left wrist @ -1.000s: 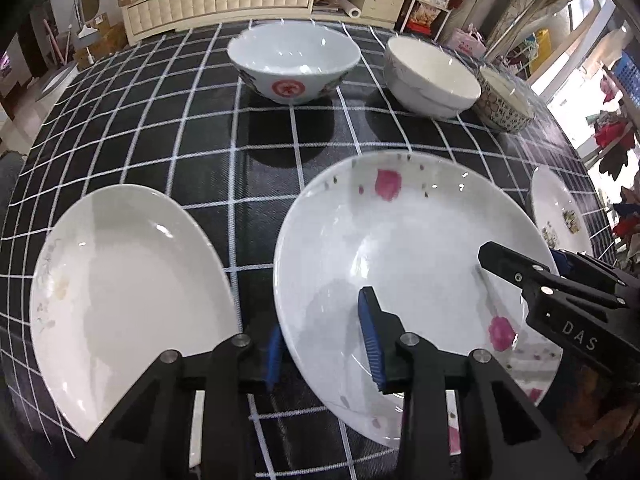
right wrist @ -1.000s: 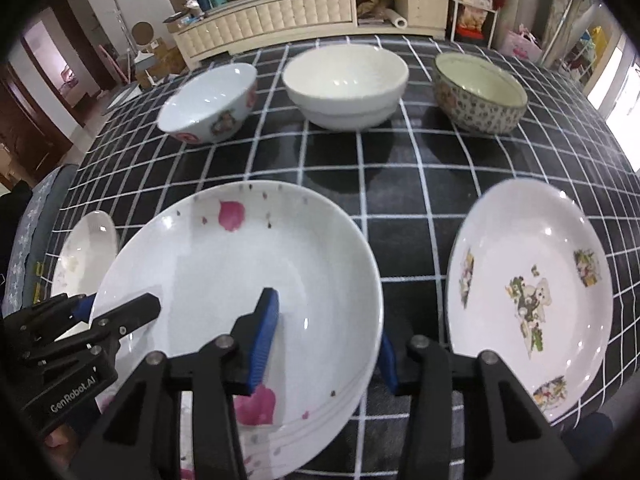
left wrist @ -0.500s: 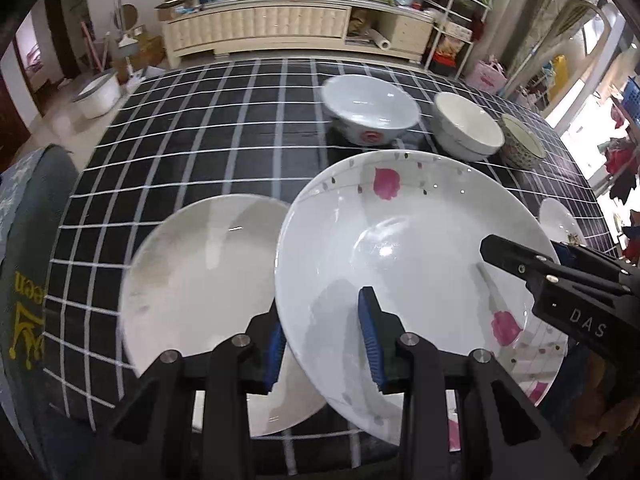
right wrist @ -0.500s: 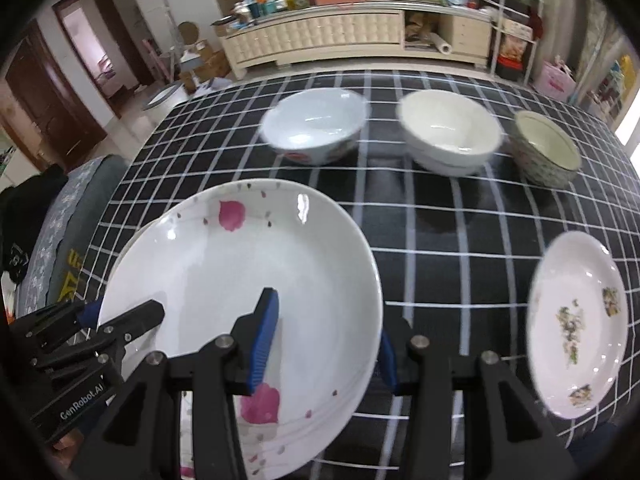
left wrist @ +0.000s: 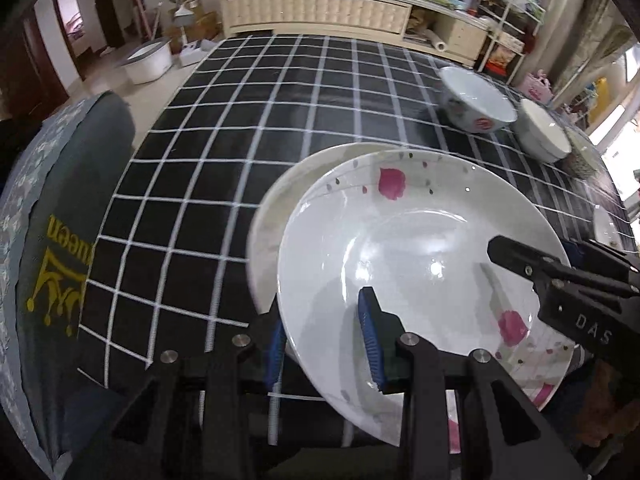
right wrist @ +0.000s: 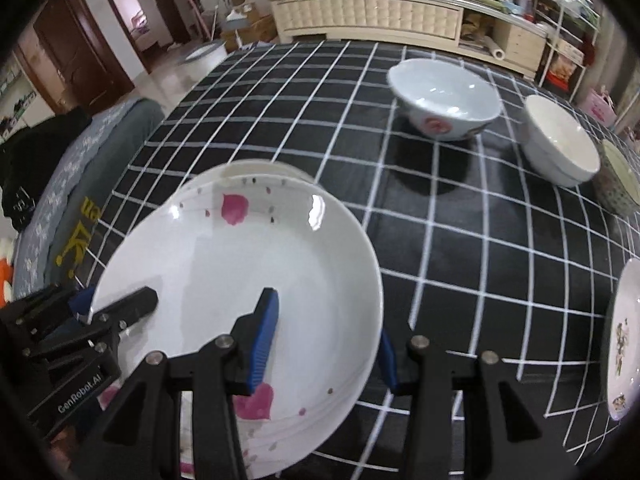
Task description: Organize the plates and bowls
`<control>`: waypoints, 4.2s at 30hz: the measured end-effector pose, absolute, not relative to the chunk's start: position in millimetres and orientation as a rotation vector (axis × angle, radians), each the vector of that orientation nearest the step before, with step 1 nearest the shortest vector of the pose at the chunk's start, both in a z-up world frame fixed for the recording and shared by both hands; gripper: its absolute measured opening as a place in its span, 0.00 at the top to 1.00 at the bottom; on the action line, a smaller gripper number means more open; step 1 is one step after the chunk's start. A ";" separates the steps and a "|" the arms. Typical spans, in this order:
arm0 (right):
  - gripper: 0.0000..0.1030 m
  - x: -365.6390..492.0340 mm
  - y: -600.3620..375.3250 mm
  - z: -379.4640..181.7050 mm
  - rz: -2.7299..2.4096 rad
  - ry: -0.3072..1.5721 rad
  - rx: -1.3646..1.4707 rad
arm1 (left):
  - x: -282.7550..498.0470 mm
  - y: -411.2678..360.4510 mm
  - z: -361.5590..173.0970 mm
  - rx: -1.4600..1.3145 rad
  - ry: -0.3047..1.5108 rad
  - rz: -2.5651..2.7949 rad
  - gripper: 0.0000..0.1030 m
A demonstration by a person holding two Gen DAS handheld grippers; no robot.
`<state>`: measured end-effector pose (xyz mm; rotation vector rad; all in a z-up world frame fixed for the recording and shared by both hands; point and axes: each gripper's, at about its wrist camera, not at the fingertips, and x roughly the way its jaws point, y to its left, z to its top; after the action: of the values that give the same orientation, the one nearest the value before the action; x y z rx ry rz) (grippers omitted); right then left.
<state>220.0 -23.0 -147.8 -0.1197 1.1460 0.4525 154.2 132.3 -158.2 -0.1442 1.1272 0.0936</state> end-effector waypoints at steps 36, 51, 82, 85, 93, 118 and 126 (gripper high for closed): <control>0.43 213.6 -19.0 -145.5 0.462 1.160 -0.162 | 149.9 148.4 -151.1 -0.170 1.113 0.155 0.55; 0.32 200.5 -71.8 -96.5 0.412 1.042 -0.034 | 136.4 92.8 -97.1 -0.112 0.983 0.073 0.54; 0.32 194.6 -305.2 -64.3 0.093 0.971 0.028 | 187.7 -142.3 -74.6 0.050 0.947 -0.320 0.34; 0.32 197.4 -322.1 -70.4 0.071 0.992 0.029 | 197.9 -162.9 -78.2 0.065 0.964 -0.336 0.34; 0.32 213.2 -365.5 -90.3 0.008 1.050 0.032 | 227.0 -203.3 -102.4 0.070 1.033 -0.371 0.34; 0.50 250.5 -423.3 -162.7 -0.007 1.169 0.147 | 269.1 -252.9 -180.8 0.124 1.196 -0.351 0.35; 0.63 251.3 -420.5 -170.3 0.022 1.179 0.142 | 277.7 -256.6 -195.3 0.118 1.244 -0.348 0.57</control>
<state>251.3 -420.5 -170.3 0.1421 1.1789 0.0222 277.7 -256.6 -195.3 0.1185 1.2438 -0.3484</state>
